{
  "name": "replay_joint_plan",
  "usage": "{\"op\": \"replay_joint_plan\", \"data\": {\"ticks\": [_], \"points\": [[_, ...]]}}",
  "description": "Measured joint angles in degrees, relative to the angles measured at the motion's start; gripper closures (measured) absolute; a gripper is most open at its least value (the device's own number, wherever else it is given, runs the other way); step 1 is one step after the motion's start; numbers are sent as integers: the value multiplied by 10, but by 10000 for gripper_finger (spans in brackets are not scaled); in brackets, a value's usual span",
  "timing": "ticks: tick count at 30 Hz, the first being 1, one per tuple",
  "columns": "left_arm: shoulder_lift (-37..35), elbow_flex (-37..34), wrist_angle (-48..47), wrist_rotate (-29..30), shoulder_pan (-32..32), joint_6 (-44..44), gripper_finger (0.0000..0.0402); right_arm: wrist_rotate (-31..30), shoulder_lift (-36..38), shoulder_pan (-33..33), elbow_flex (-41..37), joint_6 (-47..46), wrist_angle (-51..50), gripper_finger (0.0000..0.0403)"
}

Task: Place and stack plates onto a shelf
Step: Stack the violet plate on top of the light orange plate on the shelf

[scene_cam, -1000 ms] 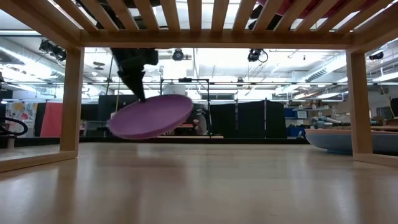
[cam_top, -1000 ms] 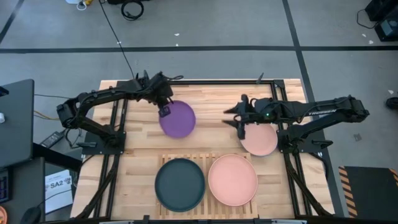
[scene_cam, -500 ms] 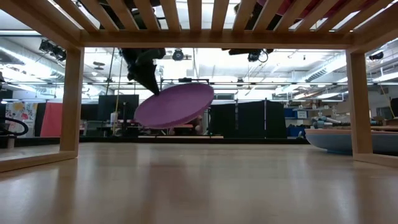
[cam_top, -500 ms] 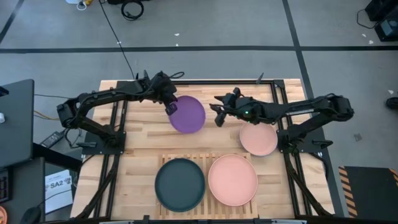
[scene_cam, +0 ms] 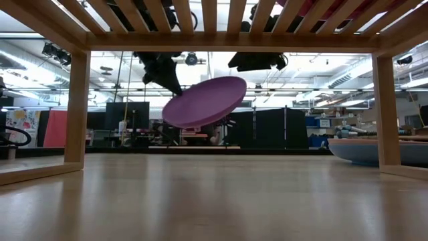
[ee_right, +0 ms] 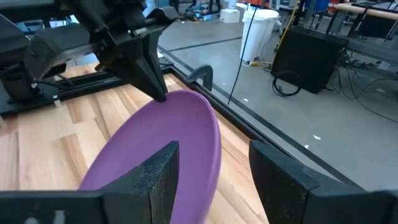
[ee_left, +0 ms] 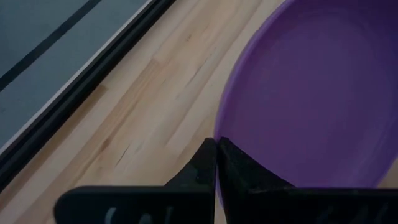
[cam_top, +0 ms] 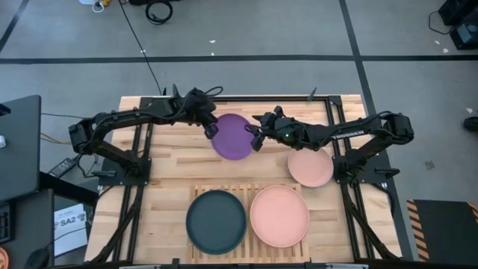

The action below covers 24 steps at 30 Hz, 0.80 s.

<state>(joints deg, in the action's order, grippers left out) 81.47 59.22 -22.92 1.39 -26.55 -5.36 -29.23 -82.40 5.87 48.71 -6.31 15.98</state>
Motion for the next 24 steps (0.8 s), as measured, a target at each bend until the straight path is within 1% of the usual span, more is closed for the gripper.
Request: {"op": "replay_joint_plan", "data": {"ticks": [4,16,20,24], "points": [[0,0,8,0,3,-14,393,-26,1,0,0,3,0,204],[0,0,31,1,19,-20,393,-29,0,1,0,5,-12,205],[0,0,43,1,28,-20,393,-29,0,2,0,5,-16,216],[0,0,56,1,35,-20,393,-29,0,2,0,5,-20,241]]}}
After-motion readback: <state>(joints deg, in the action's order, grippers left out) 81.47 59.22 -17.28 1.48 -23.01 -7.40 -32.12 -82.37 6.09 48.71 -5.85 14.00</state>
